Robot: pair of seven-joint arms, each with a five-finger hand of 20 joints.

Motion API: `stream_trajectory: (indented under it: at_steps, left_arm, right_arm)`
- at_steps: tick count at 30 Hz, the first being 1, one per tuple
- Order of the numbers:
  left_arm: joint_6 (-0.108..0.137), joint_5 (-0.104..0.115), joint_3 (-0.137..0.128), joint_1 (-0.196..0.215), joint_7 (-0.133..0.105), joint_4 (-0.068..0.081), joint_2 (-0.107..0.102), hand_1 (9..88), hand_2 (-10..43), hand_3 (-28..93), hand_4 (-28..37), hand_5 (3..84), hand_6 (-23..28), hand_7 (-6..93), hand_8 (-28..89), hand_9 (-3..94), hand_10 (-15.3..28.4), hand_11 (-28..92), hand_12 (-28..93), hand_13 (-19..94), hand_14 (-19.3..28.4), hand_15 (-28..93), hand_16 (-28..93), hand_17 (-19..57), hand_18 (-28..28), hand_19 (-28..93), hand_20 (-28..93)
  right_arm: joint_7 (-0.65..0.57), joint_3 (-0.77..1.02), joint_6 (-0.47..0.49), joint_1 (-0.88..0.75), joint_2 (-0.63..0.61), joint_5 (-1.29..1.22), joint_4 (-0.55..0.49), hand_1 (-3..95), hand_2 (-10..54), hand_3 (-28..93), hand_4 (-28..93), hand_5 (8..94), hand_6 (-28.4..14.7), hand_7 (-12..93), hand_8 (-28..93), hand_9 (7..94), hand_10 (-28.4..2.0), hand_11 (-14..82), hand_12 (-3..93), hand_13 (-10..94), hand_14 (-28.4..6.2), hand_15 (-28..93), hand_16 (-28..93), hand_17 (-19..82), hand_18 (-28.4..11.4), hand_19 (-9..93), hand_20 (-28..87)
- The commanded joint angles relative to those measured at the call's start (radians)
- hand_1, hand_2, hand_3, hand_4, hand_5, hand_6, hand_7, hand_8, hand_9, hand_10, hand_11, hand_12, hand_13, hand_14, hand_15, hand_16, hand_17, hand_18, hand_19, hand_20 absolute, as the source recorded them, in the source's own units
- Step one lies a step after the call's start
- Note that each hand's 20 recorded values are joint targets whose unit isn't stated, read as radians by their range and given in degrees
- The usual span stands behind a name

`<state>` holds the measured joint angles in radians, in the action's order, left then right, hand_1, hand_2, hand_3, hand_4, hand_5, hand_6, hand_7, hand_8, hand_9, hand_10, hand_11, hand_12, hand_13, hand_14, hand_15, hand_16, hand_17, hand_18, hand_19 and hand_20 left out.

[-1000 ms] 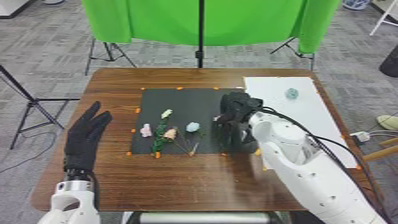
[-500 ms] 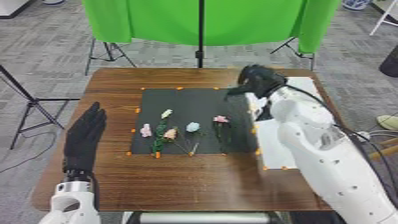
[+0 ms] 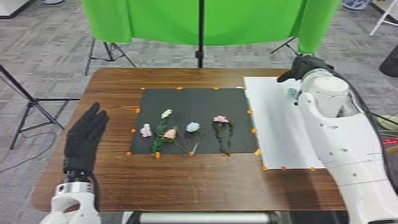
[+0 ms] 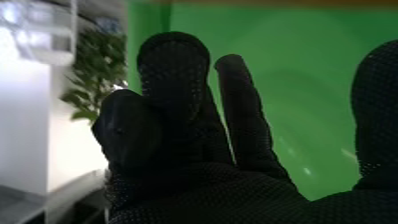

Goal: Arrange flowers

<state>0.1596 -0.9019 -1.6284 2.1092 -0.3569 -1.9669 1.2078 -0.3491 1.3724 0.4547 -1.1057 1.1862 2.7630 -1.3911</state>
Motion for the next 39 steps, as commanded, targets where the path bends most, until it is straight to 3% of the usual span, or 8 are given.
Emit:
stream_trajectory:
  at_steps: [1,7,12,16,18,25,29,39]
  left_arm:
    - [-0.004,-0.003,0.001,0.013,0.005,0.002,0.008,21.6,-1.9,67,-23.2,40.9,2.7,6.9,-5,37.9,11.8,10,13,28,14.4,7,4,4.9,12.1,3,19]
    - [-0.012,-0.005,0.003,0.011,0.012,0.003,0.008,21.7,-1.9,67,-23.2,40.9,2.7,6.9,-5,38.1,11.8,11,13,29,14.4,7,4,4.9,12.0,3,19]
    - [-0.006,-0.001,-0.003,0.017,0.013,0.0,0.006,21.9,-1.7,66,-23.2,40.9,2.7,6.9,-5,38.3,11.9,11,13,29,14.5,7,4,4.9,12.0,3,19]
    - [-0.008,-0.002,-0.002,0.013,0.013,0.0,0.005,21.9,-1.8,66,-23.0,41.0,2.8,6.8,-5,38.3,11.9,11,13,29,14.6,7,4,4.9,12.0,3,19]
    - [-0.011,-0.003,-0.002,0.013,0.011,0.001,0.003,21.9,-1.8,66,-23.0,40.9,2.7,6.9,-5,38.3,11.8,11,13,29,14.5,7,4,4.9,12.0,3,19]
    - [-0.017,-0.004,-0.002,0.005,0.02,0.005,-0.002,22.1,-1.7,66,-23.0,40.9,2.7,7.0,-5,38.4,11.9,11,13,29,14.6,7,4,4.8,12.0,3,19]
    - [-0.021,-0.006,-0.002,0.003,0.022,0.005,-0.004,22.0,-1.7,66,-22.9,40.9,2.7,7.0,-5,38.5,11.9,11,13,29,14.7,7,4,4.8,12.0,3,19]
    - [-0.024,-0.008,-0.001,0.002,0.021,0.006,0.001,22.0,-1.8,66,-22.8,40.9,2.7,7.0,-5,38.6,11.9,11,13,29,14.7,7,4,4.7,12.0,3,19]
  right_arm:
    - [0.018,0.053,-0.078,-0.039,0.088,0.106,0.124,25.1,-9.5,57,-11,51.1,-0.3,7,-6,64.0,-18.7,8.8,18.4,80,-8.7,60,30,55,-14.6,93,48]
    - [0.03,0.104,-0.127,-0.063,0.119,0.144,0.179,31.0,-9.5,59,-12,52.0,0.6,9,-6,65.6,-17.5,10.1,18.4,82,-6.8,60,30,57,-13.6,93,48]
    - [0.056,0.098,-0.312,-0.108,0.103,0.106,0.183,47.9,-9.5,61,-16,60.9,2.2,14,-9,74.6,-13.4,15.3,18.0,87,-3.8,59,31,62,-10.5,93,49]
    - [0.046,0.041,-0.386,-0.149,0.045,0.004,0.104,62.0,-9.5,49,-15,71.8,1.6,16,5,87.3,-9.1,7.2,32.0,91,-2.1,58,32,65,-9.4,93,51]
    - [0.027,0.0,-0.41,-0.183,-0.004,-0.083,0.018,64.8,-9.5,49,-15,77.3,0.8,17,9,90.9,-8.4,8.6,34.6,93,-1.8,58,33,67,-9.0,93,52]
    - [0.019,-0.109,-0.386,-0.314,-0.169,-0.309,-0.313,66.1,-9.5,49,-14,80.0,-0.2,17,10,92.6,-8.4,11.0,35.6,94,-1.1,58,33,68,-8.6,93,53]
    - [0.024,-0.144,-0.347,-0.369,-0.221,-0.377,-0.438,65.6,-9.5,50,-14,80.1,-0.2,17,10,92.6,-8.3,11.0,35.8,94,-1.0,58,33,68,-8.5,93,53]
    - [0.061,-0.208,-0.272,-0.419,-0.243,-0.443,-0.525,64.8,-9.5,50,-14,79.9,0.0,17,11,92.3,-8.4,10.9,36.0,94,-0.9,58,34,68,-8.4,93,53]
